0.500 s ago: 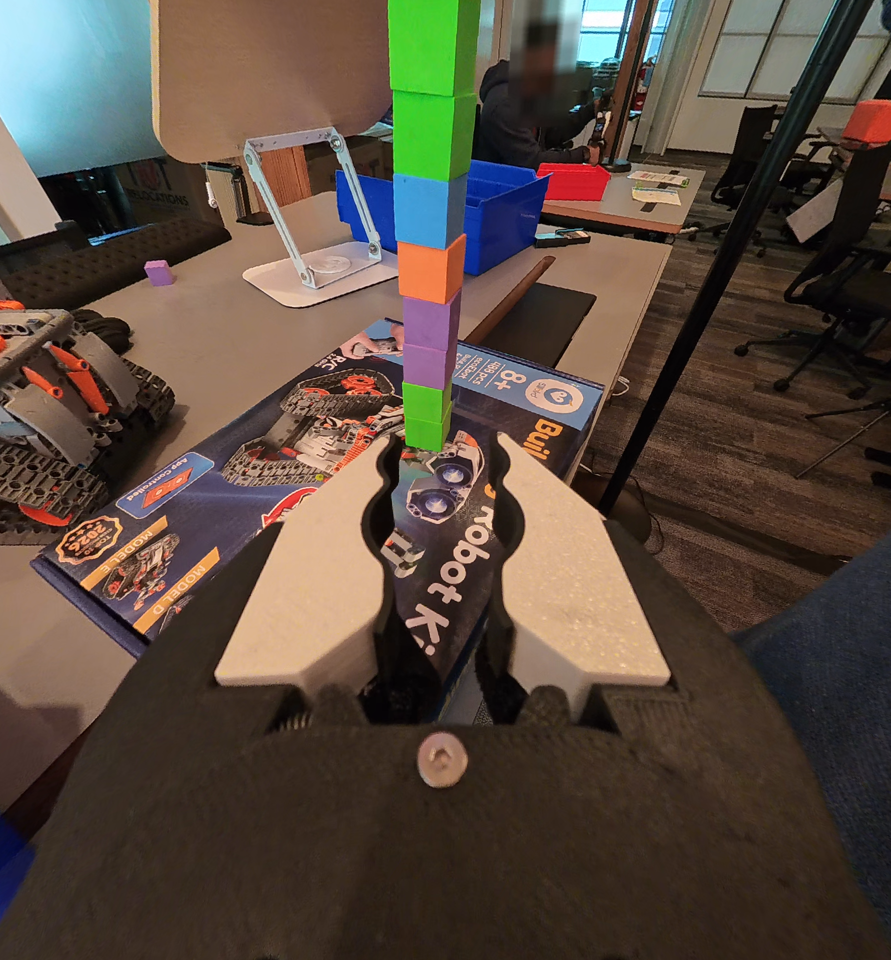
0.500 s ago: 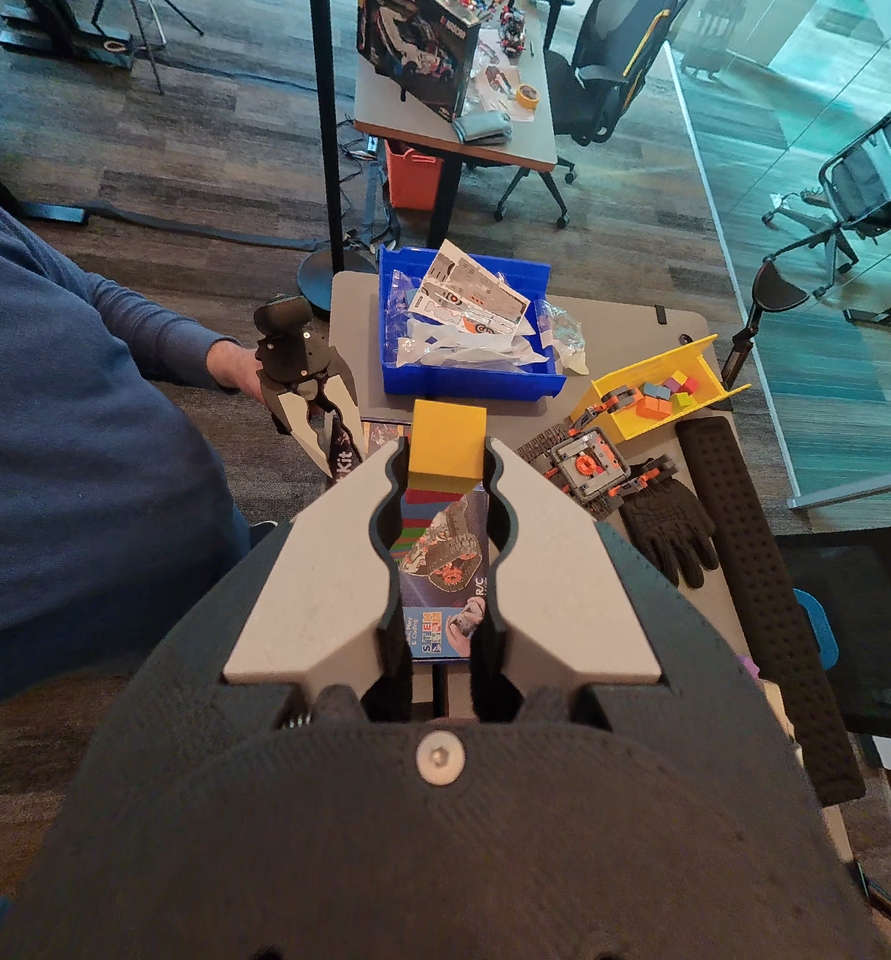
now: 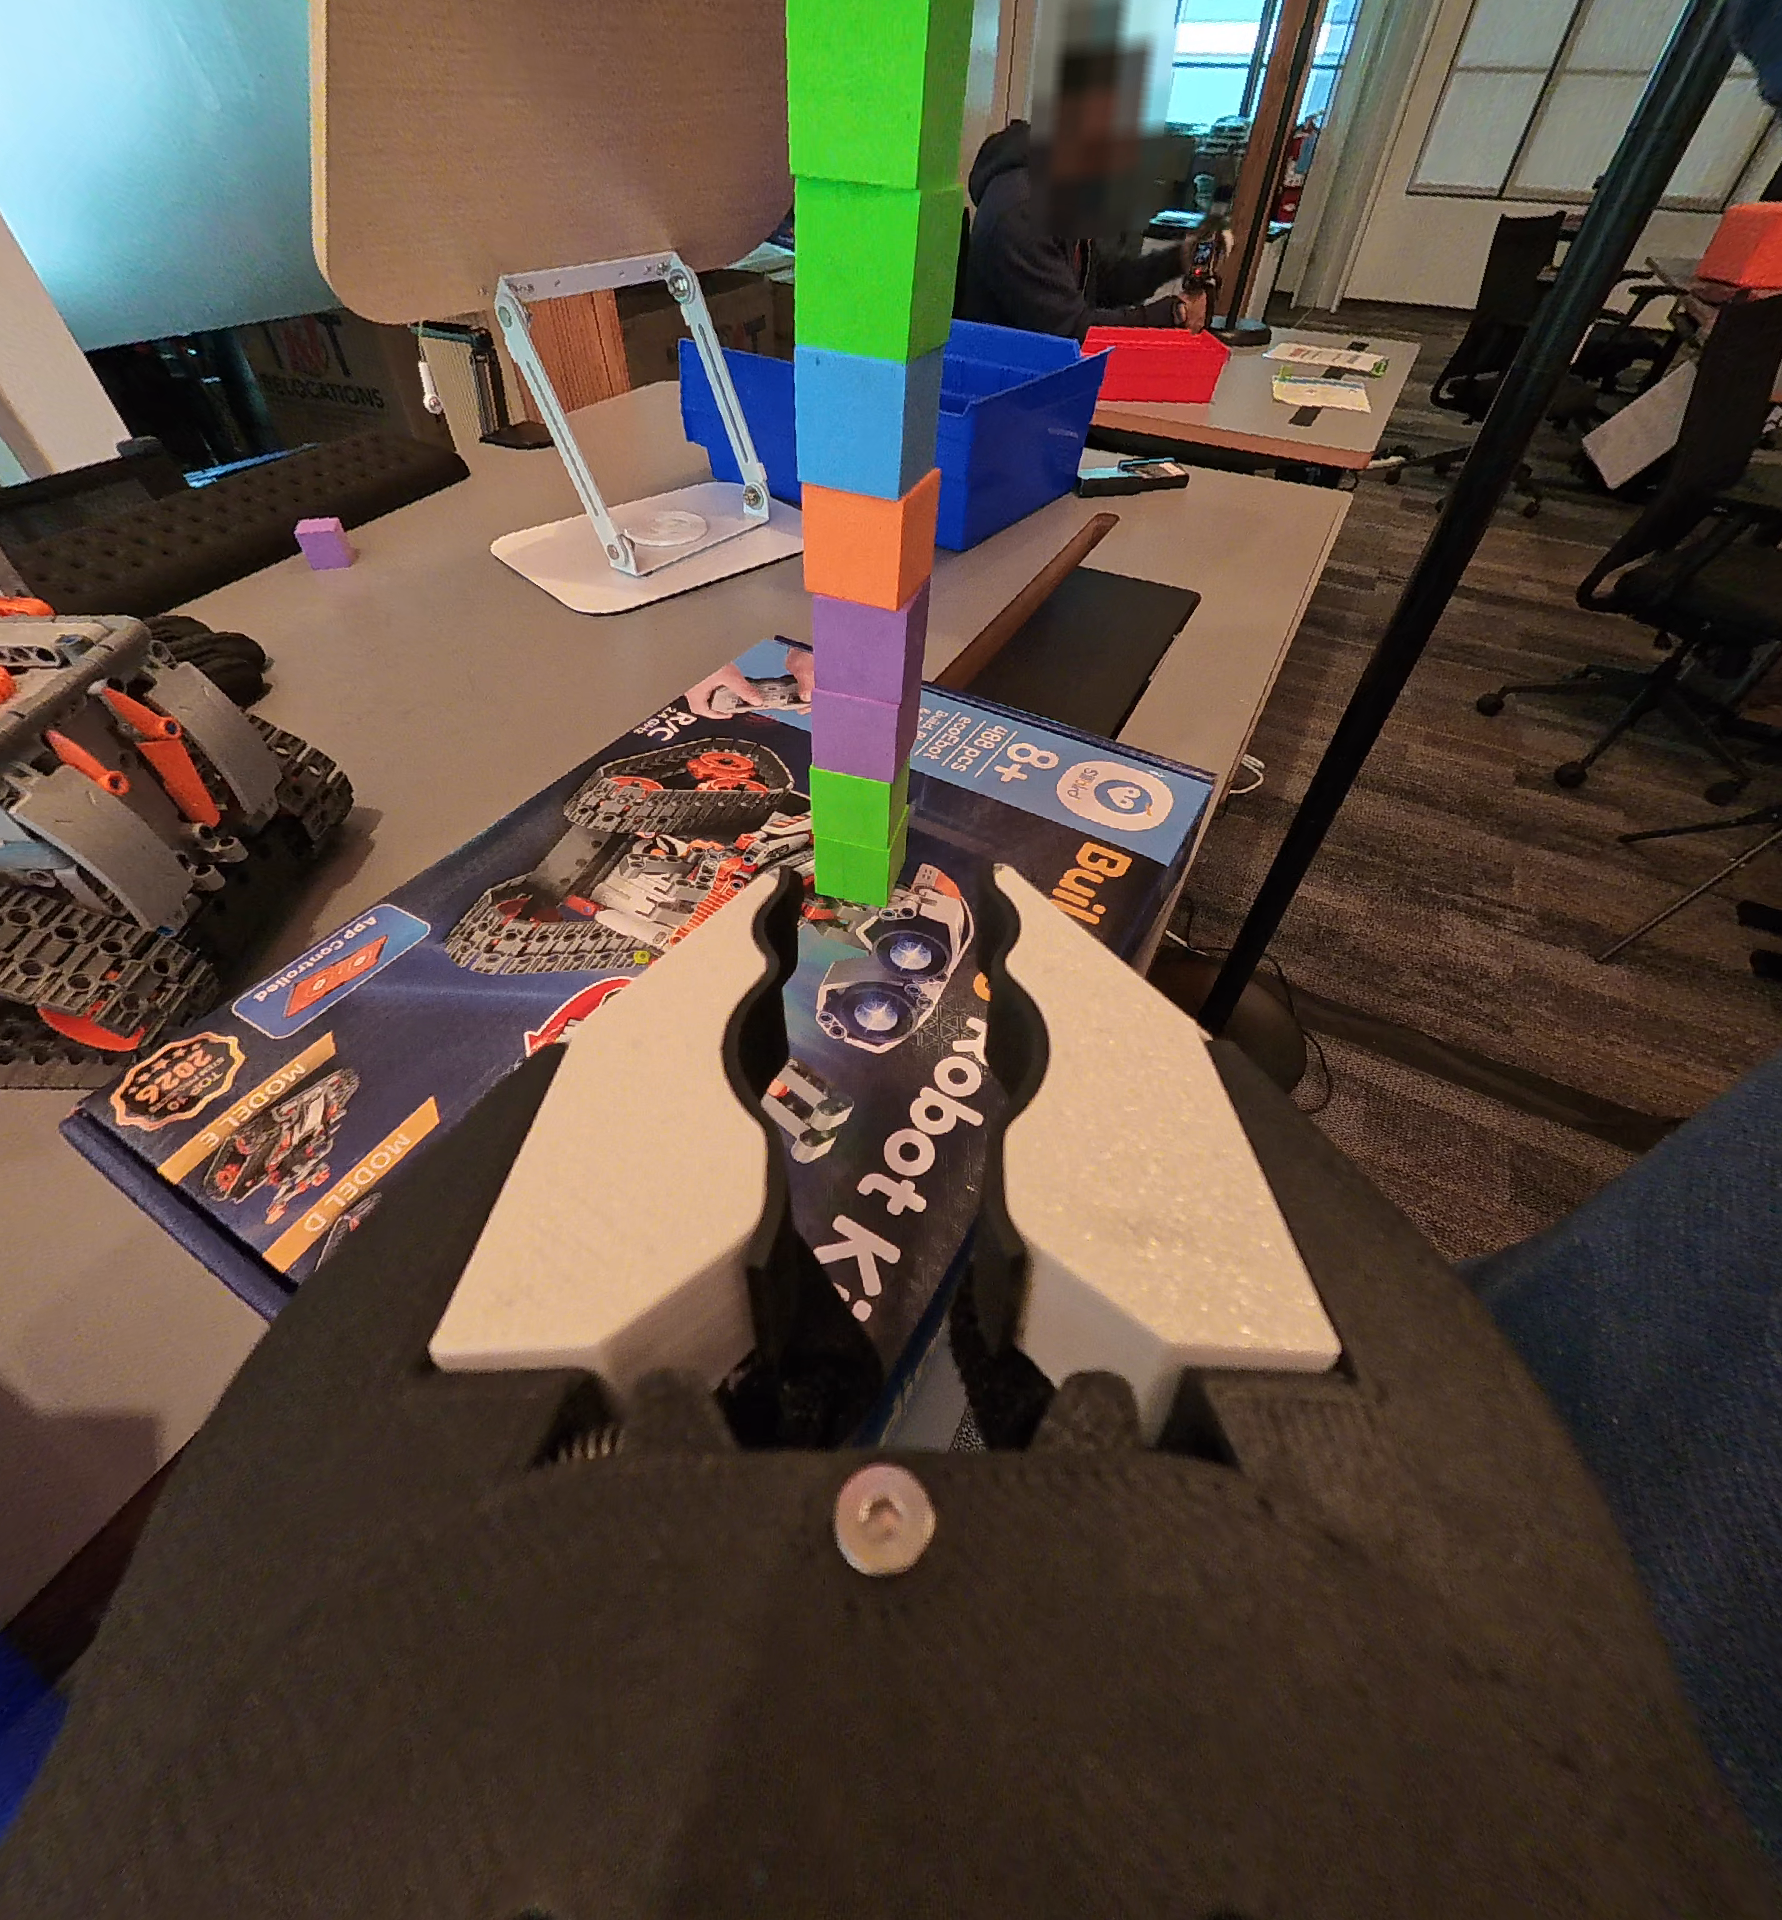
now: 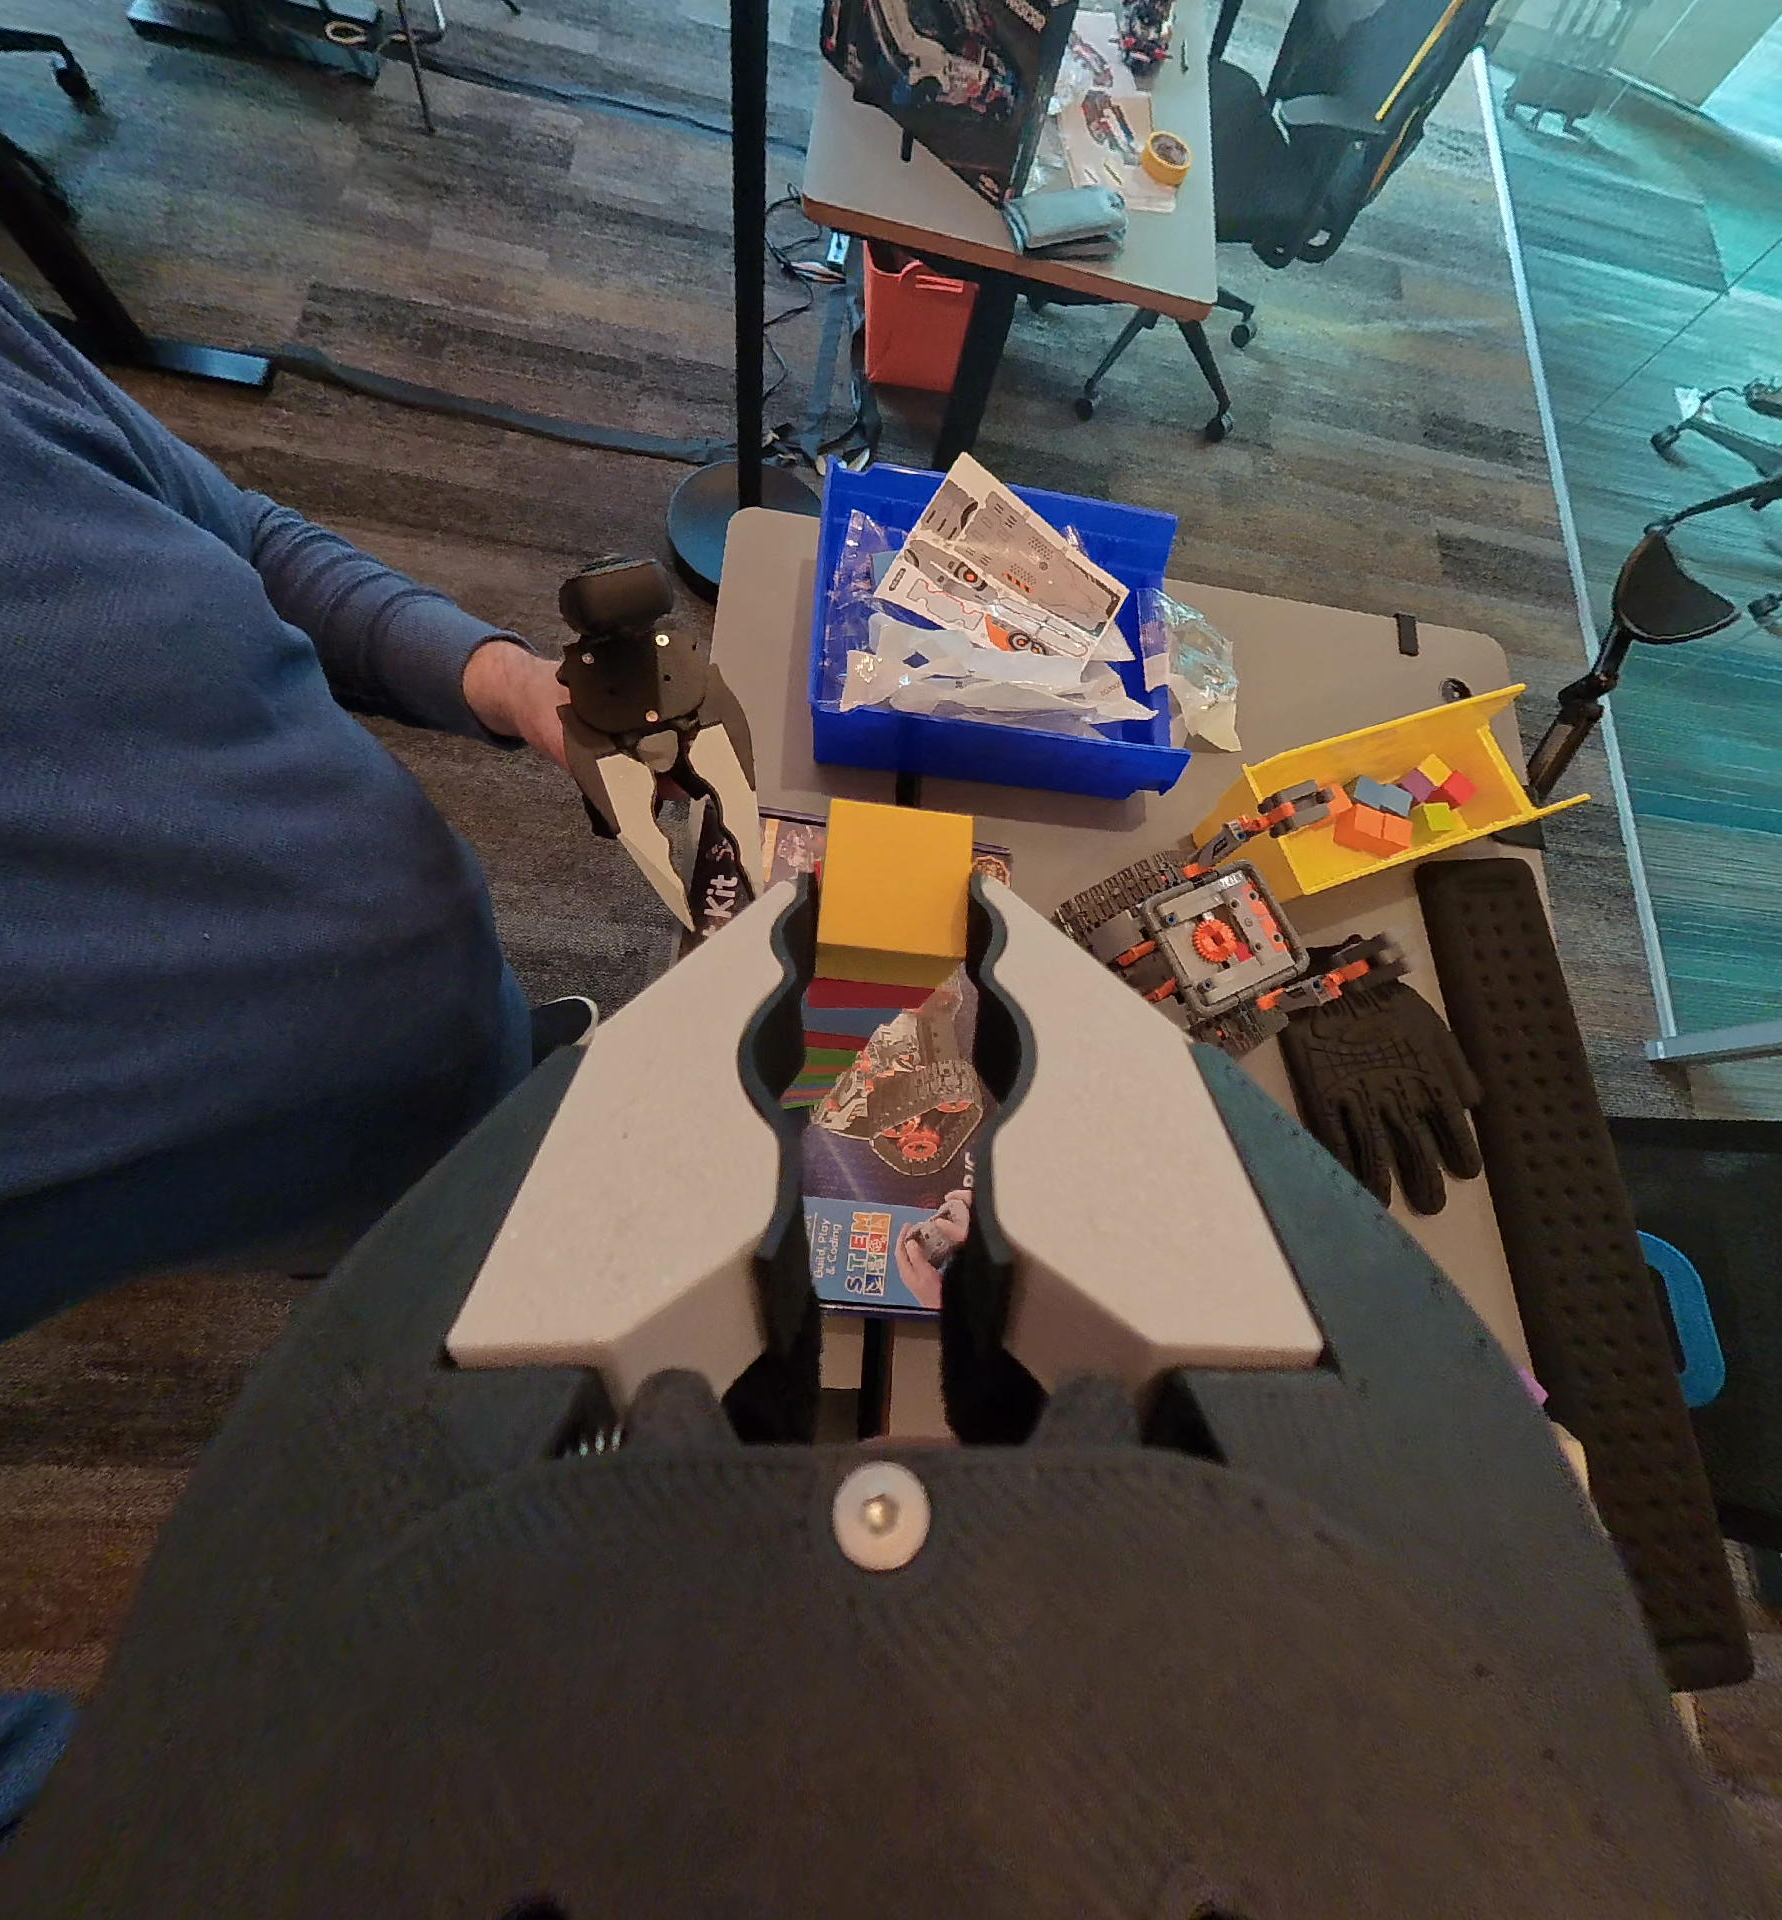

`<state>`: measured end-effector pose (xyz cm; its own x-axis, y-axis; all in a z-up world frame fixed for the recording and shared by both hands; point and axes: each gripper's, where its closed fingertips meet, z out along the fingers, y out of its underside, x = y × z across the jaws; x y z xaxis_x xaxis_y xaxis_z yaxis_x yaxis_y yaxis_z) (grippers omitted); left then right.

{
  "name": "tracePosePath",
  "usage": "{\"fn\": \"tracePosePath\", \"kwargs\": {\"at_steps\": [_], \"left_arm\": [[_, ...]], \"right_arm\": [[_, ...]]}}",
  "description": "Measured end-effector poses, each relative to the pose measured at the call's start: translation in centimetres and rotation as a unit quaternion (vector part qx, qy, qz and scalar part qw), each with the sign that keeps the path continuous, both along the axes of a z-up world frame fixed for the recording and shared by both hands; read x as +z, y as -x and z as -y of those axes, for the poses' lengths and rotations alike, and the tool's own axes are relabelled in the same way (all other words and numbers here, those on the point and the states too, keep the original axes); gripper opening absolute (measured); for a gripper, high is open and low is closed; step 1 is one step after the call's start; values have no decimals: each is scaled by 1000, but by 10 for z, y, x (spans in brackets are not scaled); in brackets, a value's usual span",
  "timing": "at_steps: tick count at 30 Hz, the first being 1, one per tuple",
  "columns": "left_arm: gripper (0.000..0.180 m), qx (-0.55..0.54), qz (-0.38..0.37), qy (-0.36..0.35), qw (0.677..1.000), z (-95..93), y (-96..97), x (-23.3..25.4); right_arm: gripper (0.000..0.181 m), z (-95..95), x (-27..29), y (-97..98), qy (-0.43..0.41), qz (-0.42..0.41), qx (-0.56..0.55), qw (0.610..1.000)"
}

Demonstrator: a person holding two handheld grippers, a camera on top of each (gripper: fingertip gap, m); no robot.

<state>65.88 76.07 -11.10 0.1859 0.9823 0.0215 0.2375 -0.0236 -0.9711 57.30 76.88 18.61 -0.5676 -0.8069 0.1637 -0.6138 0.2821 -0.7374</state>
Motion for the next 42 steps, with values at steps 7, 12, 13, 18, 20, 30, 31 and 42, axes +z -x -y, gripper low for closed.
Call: {"fn": "tracePosePath", "kwargs": {"at_steps": [7,12,13,18,20,30,31,42], "left_arm": [[32,0,1,-1,1000,1,1,0],[32,-1,-1,-1,1000,1,1,0],[32,-1,-1,-1,1000,2,1,0],[32,6,3,-3,1000,7,-2,-3],[32,6,4,-5,1000,7,-2,-4],[32,13,16,-5,1000,13,2,-10],[32,15,17,-5,1000,14,3,-10],[32,53,34,-5,998,29,12,-15]], "right_arm": [[40,1,-1,0,-15,7,6,1000],[55,-1,23,9,49,12,-35,998],[53,-6,31,11,73,10,-48,996],[38,-53,30,3,185,-62,-93,976],[31,-71,5,-6,186,-74,-96,975],[44,-19,-198,94,84,-87,-281,952],[46,-6,-217,111,76,-90,-301,946],[67,187,-356,277,43,-171,-452,874]]}}
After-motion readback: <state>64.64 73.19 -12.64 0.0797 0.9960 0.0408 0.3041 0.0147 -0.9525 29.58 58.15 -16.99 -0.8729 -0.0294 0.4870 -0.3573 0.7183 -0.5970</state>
